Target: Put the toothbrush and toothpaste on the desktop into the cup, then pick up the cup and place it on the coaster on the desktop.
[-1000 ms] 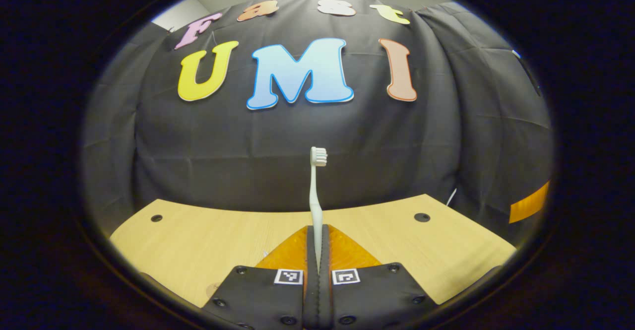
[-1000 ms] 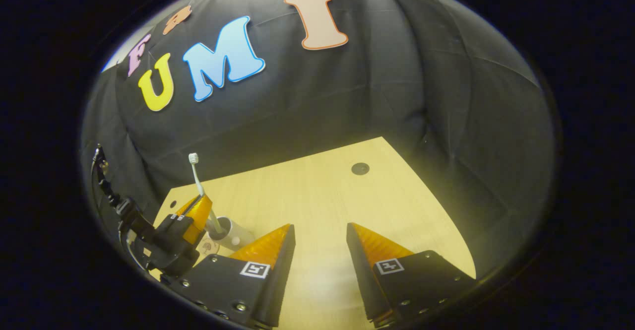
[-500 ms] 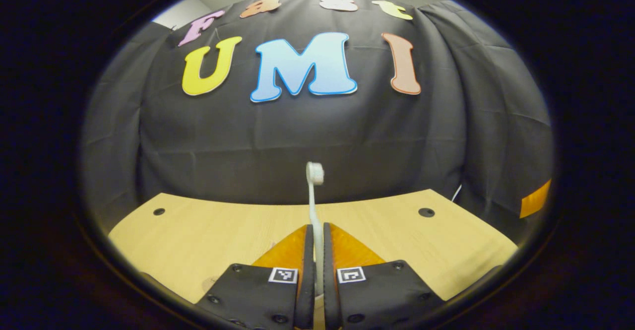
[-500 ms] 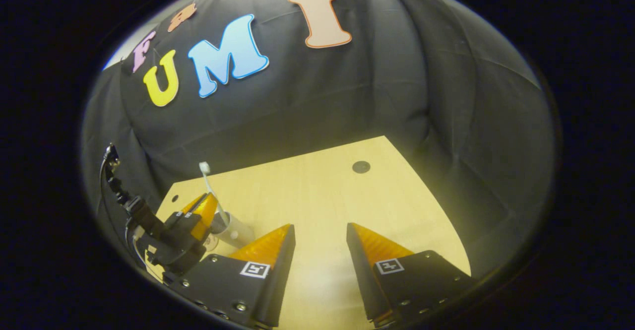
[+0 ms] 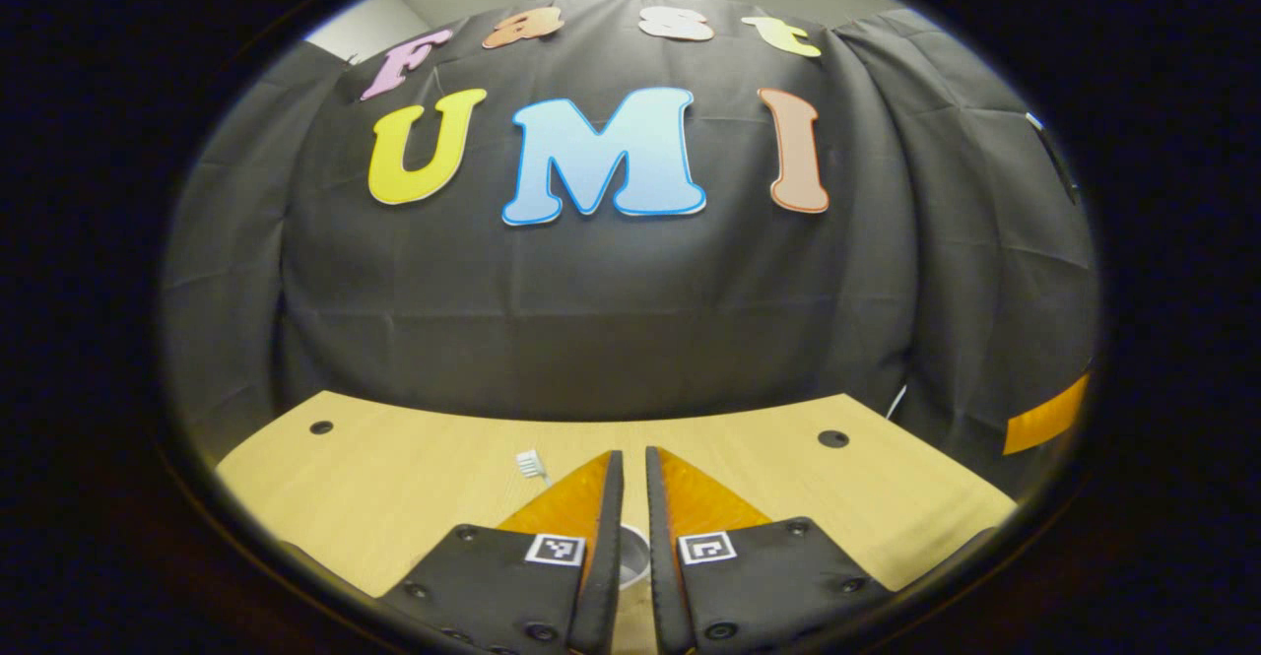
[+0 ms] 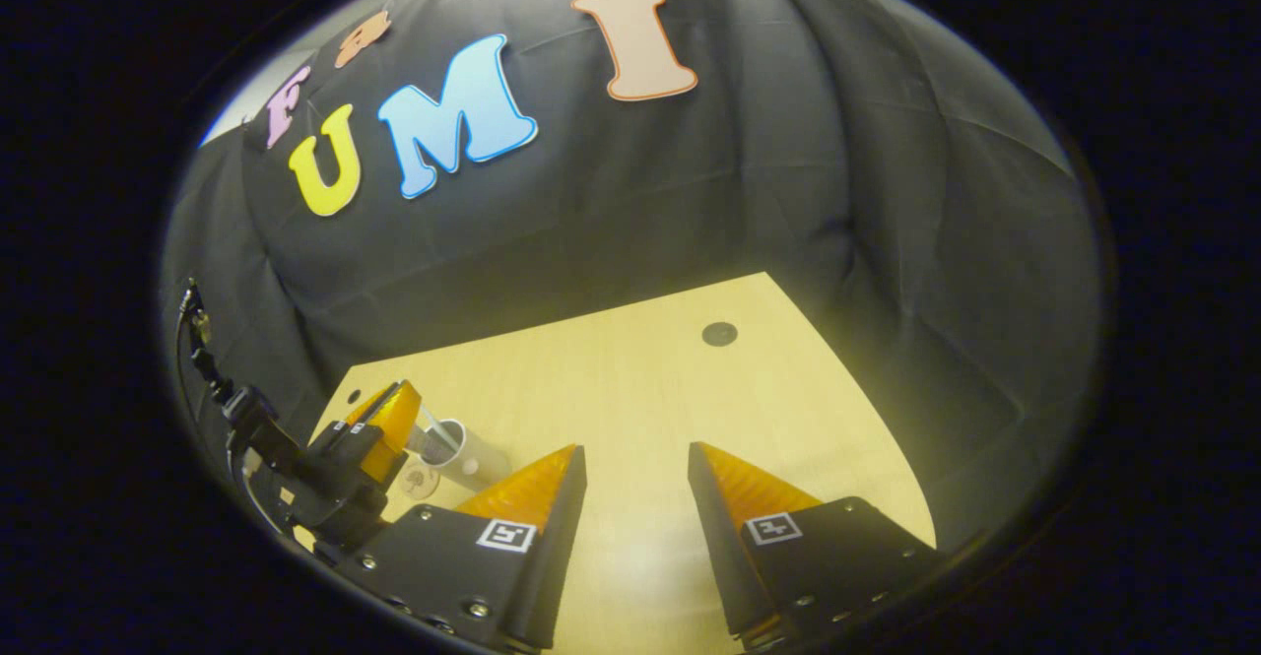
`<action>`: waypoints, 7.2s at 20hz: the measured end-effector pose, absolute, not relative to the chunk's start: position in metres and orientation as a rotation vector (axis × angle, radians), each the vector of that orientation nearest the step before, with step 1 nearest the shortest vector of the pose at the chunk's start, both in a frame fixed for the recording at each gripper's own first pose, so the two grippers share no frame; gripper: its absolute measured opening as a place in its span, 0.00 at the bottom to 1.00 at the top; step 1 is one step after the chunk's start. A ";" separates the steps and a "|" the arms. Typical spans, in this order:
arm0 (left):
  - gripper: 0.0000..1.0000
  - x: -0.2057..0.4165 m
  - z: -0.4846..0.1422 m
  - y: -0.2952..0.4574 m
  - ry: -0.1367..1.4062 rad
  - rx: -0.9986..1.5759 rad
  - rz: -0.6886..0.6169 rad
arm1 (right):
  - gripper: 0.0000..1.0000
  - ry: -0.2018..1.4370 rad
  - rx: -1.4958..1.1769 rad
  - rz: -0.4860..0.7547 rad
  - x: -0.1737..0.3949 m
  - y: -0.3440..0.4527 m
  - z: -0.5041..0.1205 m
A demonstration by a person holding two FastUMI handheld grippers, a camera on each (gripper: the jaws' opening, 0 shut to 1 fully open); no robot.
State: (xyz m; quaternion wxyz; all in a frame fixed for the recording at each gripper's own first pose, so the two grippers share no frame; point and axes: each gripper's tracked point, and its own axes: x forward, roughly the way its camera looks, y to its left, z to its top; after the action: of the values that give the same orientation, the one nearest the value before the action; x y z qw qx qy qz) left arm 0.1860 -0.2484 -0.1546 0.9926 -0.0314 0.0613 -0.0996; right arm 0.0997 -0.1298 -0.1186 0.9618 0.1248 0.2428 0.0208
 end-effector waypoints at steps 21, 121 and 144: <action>0.94 0.083 -0.091 -0.114 0.128 -0.128 -0.142 | 0.55 0.452 0.151 0.254 0.093 -0.018 -0.109; 0.94 -0.090 -0.110 0.128 0.244 -0.179 0.340 | 0.06 0.754 -0.270 0.704 0.148 0.139 -0.217; 0.94 -0.102 -0.073 0.135 0.200 -0.176 0.265 | 0.59 0.663 -0.274 0.659 0.124 0.133 -0.165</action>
State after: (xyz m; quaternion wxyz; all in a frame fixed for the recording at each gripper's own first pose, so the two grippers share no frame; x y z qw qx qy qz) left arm -0.1019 0.1348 -0.0734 0.9824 -0.0873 0.0992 0.1319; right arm 0.1237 0.1327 -0.1651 0.8837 -0.1319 0.3184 0.3166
